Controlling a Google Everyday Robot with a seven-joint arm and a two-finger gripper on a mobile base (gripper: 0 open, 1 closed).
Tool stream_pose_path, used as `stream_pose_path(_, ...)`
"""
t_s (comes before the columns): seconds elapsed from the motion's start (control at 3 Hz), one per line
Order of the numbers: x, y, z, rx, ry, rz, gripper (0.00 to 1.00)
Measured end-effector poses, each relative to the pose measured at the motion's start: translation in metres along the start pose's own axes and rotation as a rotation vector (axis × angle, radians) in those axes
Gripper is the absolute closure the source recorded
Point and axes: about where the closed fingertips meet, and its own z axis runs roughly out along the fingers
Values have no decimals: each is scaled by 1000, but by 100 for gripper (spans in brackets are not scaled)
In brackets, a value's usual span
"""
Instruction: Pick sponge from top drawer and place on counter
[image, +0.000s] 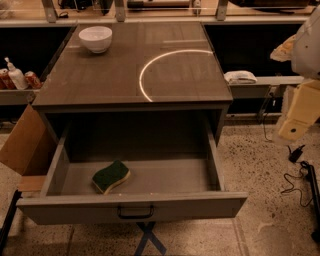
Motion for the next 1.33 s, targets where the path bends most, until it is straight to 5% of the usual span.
stream_pose_path(0.33, -1, 0, 2, 0, -5, -1, 0)
stream_pose_path(1.0, -35, 11, 62, -51, -173, -26, 0)
stream_pose_path(1.33, -35, 11, 62, -52, -174, -26, 0)
